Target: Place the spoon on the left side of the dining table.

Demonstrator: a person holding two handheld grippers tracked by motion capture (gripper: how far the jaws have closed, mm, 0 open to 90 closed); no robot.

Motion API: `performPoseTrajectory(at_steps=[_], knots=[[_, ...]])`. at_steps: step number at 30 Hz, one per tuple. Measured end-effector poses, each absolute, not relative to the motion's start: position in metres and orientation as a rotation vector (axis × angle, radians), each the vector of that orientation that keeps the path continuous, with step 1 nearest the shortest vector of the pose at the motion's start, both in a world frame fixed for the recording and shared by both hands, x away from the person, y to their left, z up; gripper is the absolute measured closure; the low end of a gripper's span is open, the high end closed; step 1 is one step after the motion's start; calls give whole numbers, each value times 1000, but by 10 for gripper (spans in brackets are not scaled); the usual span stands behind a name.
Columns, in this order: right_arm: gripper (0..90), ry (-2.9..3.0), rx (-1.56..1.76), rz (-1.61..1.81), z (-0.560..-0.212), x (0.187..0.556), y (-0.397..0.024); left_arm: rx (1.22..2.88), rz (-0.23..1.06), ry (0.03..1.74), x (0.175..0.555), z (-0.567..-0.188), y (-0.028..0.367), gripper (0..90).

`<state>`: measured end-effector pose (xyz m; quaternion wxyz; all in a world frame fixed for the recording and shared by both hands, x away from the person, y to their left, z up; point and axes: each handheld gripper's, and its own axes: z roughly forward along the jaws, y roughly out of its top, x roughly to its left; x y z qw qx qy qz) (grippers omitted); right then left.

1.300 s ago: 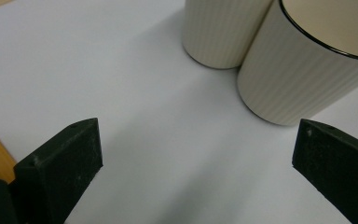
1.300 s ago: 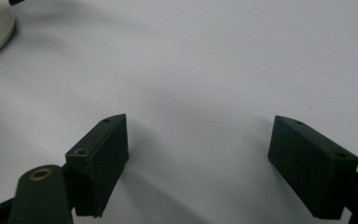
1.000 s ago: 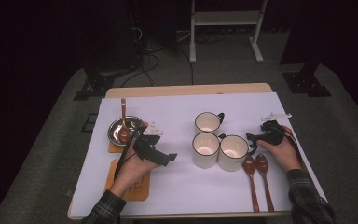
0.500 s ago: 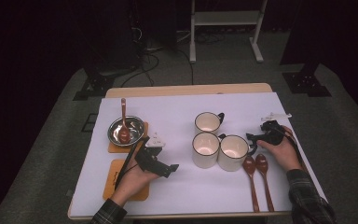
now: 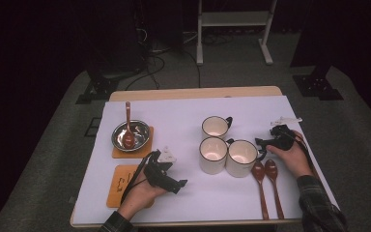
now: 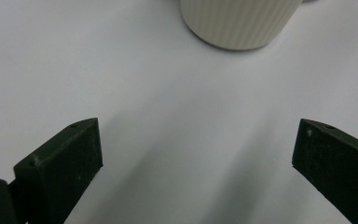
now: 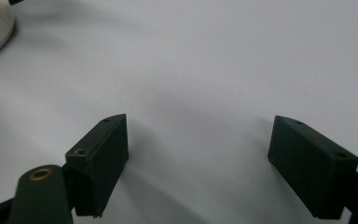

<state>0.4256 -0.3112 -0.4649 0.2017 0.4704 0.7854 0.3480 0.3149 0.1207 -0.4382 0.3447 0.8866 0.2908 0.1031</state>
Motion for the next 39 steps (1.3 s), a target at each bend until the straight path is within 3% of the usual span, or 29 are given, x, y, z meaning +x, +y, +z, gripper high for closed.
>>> performPoseTrajectory(at_steps=[16,39], knots=[[185,2194,1313,971,-465,426,-311,2398,294,742,303,-453,116,8],[186,2199,1319,962,-464,426,-311,2370,298,762,300,-455,118,8]])
